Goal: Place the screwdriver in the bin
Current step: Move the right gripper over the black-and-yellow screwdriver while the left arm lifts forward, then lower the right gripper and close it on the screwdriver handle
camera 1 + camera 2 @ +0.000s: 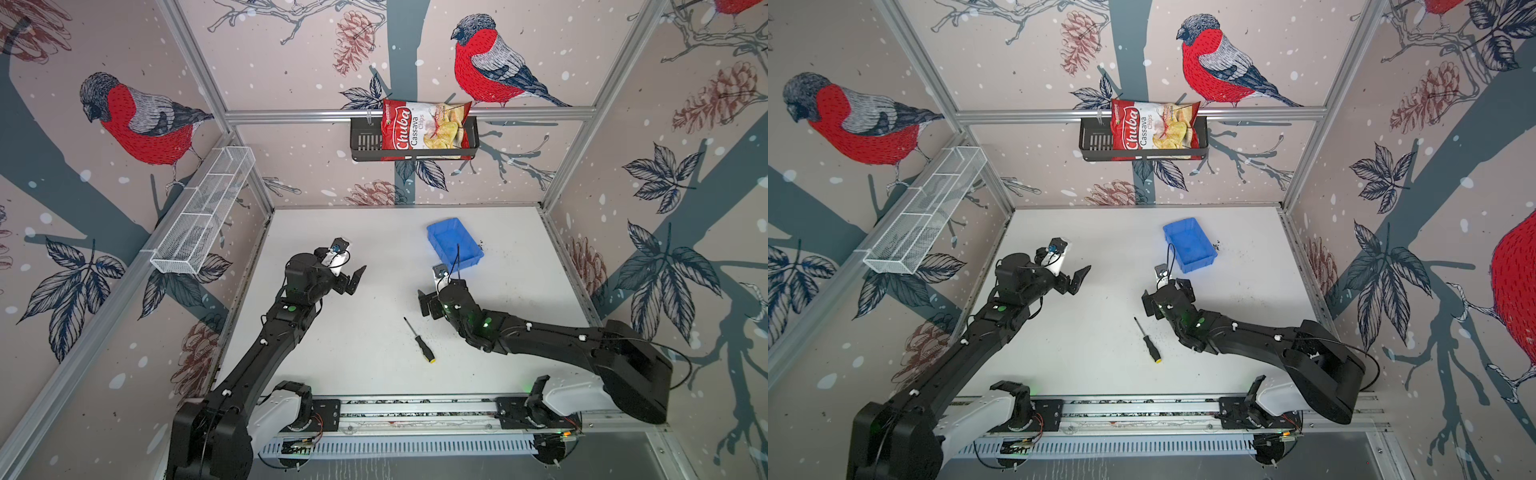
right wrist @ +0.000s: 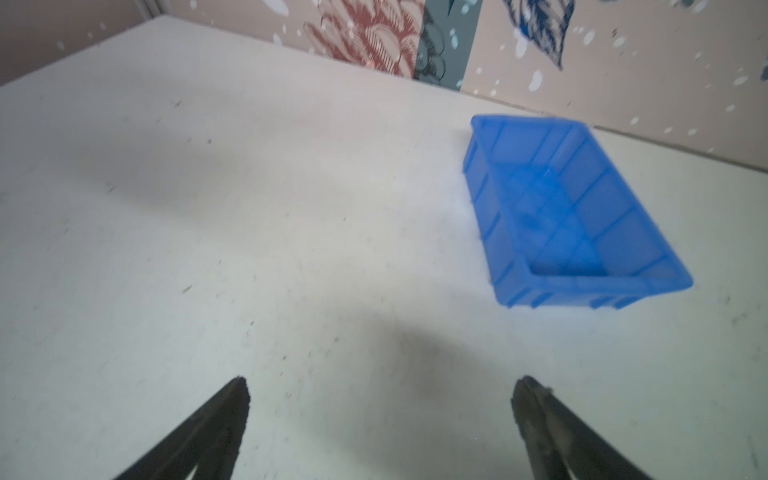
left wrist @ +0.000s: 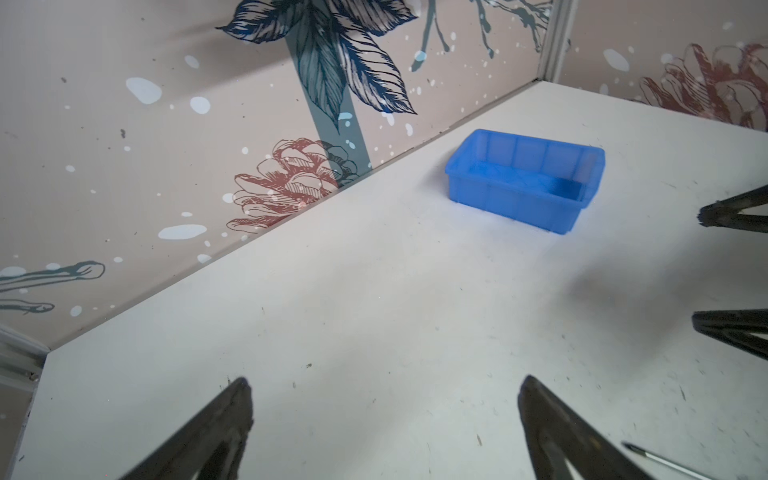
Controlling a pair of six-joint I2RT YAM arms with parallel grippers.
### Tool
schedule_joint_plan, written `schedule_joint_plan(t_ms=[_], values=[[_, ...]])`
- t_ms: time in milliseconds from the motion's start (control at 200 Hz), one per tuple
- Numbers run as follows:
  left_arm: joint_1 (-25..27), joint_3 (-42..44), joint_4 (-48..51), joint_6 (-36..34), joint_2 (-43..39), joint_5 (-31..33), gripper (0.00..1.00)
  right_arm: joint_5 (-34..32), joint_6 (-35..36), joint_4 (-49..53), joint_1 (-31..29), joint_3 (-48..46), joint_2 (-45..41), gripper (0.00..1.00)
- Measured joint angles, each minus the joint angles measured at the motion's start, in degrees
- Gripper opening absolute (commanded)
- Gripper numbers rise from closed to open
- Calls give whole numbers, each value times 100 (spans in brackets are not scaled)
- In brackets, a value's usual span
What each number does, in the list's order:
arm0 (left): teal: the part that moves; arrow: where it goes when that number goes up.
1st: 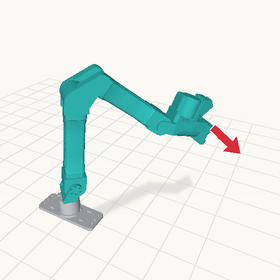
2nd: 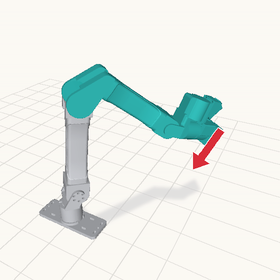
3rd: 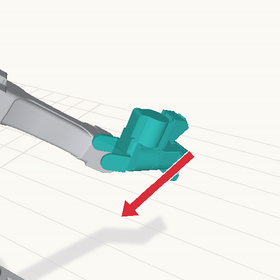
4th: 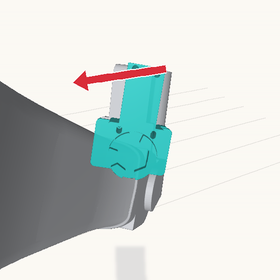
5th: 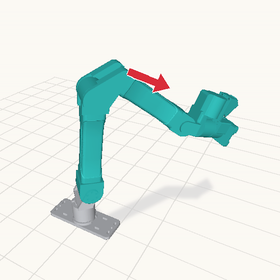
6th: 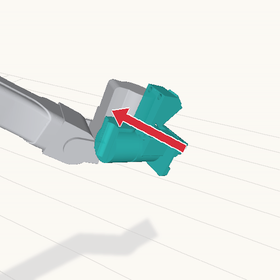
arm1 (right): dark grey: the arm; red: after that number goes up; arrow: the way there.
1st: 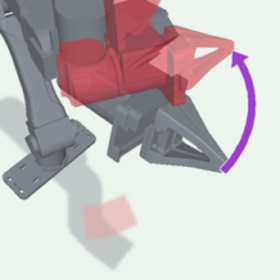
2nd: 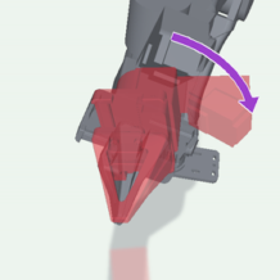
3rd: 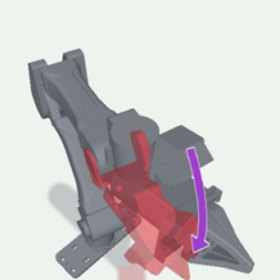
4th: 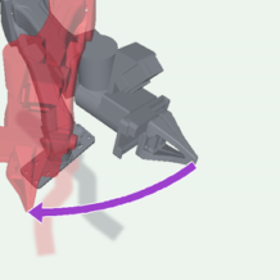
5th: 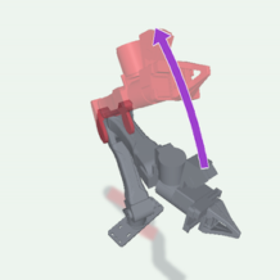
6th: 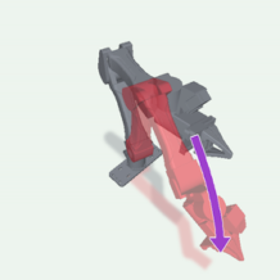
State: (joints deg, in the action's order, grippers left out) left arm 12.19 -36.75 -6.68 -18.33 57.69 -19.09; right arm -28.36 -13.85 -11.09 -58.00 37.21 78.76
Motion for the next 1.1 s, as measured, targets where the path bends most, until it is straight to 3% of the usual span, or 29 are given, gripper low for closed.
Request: schedule_joint_plan(t_ms=[470,846,1101], values=[[0,835,214,-1499,-564,-949,98,625,-1471,2024,-992,101,-212,99],[0,942,195,-1921,-579,-1078,98,1099,-1757,2326,-1213,188,492,95],[0,1038,133,-1956,-586,-1082,98,1224,-1781,2472,-1235,210,739,86]])
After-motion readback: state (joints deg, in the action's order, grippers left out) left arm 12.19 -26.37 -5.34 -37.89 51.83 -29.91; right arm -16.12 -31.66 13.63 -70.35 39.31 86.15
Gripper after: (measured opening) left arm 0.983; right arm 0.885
